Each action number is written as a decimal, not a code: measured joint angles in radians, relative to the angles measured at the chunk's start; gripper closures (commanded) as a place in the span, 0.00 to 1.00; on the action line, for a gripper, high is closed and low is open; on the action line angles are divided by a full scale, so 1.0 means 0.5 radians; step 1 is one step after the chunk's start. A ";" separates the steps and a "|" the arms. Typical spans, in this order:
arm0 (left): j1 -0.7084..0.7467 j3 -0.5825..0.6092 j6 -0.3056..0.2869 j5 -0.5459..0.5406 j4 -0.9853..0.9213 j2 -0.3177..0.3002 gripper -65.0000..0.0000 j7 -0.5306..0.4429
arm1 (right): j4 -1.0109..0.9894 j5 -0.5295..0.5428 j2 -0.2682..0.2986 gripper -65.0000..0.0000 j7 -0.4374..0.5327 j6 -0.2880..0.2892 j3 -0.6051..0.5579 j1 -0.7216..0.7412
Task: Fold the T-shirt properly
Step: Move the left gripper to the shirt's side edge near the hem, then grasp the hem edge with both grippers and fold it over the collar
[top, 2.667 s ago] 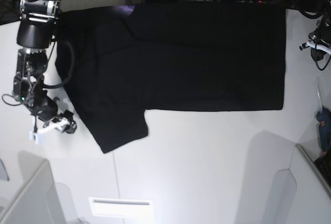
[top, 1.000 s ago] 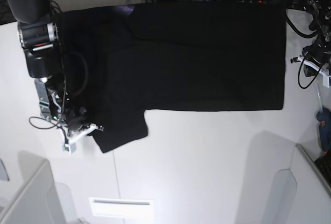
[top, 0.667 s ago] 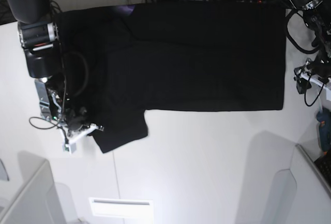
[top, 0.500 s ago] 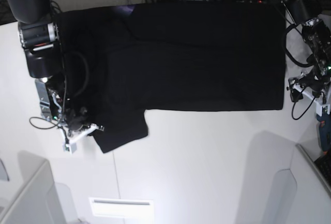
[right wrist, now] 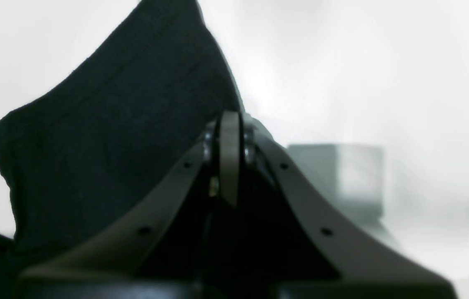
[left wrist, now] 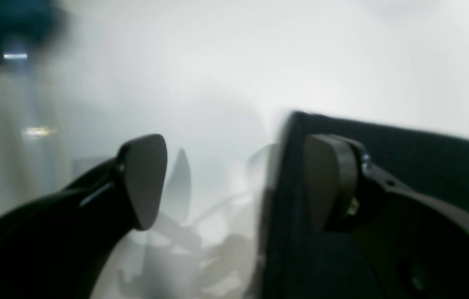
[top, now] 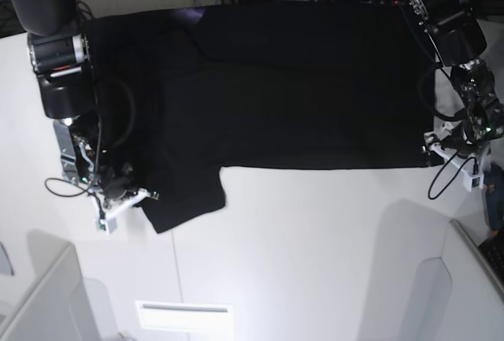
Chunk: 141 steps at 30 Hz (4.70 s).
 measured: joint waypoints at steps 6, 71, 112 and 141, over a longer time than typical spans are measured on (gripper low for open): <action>-0.024 0.046 -0.001 -0.005 -0.101 0.053 0.28 -0.153 | -0.001 0.002 -0.001 1.00 0.000 0.001 0.000 0.000; 0.417 0.039 -0.023 -0.024 0.938 0.063 1.00 0.056 | 1.400 -0.024 0.000 1.00 -0.279 -0.018 0.716 -0.800; 1.288 -0.356 -0.014 -0.777 1.582 0.174 1.00 0.101 | 2.385 -0.008 -0.011 1.00 -0.356 -0.017 1.159 -1.754; 1.714 -0.522 -0.015 -1.199 1.666 0.036 1.00 0.092 | 2.577 -0.014 -0.213 1.00 -0.352 -0.015 1.418 -2.164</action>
